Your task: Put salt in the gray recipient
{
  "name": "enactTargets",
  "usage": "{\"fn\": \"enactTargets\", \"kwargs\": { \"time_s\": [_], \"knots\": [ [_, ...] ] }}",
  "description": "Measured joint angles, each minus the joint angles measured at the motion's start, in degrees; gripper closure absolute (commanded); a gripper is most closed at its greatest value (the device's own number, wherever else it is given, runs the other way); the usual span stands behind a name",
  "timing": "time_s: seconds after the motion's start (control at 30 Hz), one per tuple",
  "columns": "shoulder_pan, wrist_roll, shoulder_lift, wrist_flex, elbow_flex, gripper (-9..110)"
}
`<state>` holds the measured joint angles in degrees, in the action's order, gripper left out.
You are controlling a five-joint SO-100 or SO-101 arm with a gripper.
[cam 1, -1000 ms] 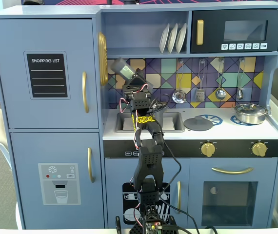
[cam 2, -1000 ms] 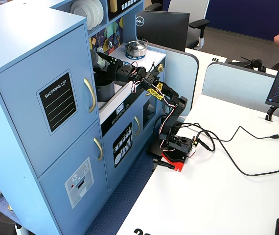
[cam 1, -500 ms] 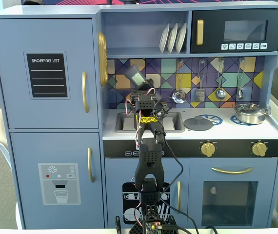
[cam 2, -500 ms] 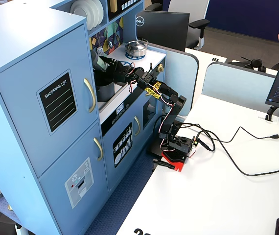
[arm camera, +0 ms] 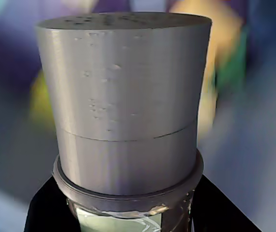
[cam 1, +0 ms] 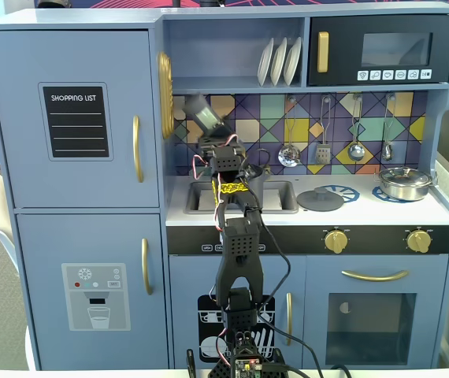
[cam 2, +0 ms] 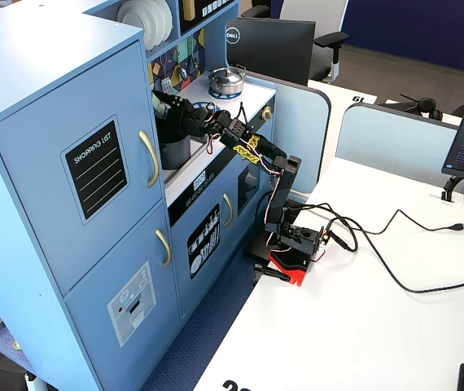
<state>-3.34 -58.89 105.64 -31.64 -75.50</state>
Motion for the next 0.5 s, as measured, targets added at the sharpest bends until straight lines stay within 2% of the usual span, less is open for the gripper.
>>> {"fn": "enactTargets", "kwargs": {
  "time_s": [0.23, 0.5],
  "knots": [
    [3.1, 0.0, 4.3, -0.5, -9.3, 101],
    [-1.6, 2.1, 1.1, -0.1, -0.4, 101]
  ]
}}
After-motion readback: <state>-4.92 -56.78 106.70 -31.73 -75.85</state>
